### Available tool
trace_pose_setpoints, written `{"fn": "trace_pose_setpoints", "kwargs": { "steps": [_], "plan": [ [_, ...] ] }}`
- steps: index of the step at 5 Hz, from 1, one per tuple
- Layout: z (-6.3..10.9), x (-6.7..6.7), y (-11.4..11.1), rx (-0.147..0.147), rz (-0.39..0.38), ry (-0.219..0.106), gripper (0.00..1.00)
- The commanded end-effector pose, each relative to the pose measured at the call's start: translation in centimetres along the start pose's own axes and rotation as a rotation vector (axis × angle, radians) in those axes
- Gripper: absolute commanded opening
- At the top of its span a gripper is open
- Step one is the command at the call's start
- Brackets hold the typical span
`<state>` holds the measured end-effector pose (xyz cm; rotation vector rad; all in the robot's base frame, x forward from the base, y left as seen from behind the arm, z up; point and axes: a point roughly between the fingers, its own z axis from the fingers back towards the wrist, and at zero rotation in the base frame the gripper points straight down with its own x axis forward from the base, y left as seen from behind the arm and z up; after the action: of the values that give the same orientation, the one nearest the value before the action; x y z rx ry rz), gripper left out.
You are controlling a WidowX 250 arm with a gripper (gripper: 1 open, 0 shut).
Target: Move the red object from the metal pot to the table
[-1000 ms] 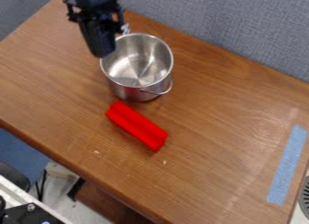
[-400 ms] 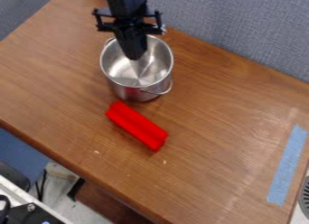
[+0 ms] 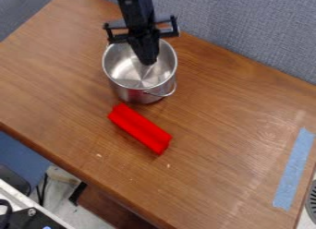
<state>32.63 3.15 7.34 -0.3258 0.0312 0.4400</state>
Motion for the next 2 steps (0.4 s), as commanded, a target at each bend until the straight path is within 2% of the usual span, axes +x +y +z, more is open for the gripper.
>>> {"fn": "trace_pose_setpoints", "kwargs": {
  "steps": [1,2],
  "plan": [
    [7.4,0.2,-0.5,-0.021,0.145,-0.156,0.00],
    [7.3,0.4,3.0,-0.031,0.070,-0.168,0.00]
  ]
}}
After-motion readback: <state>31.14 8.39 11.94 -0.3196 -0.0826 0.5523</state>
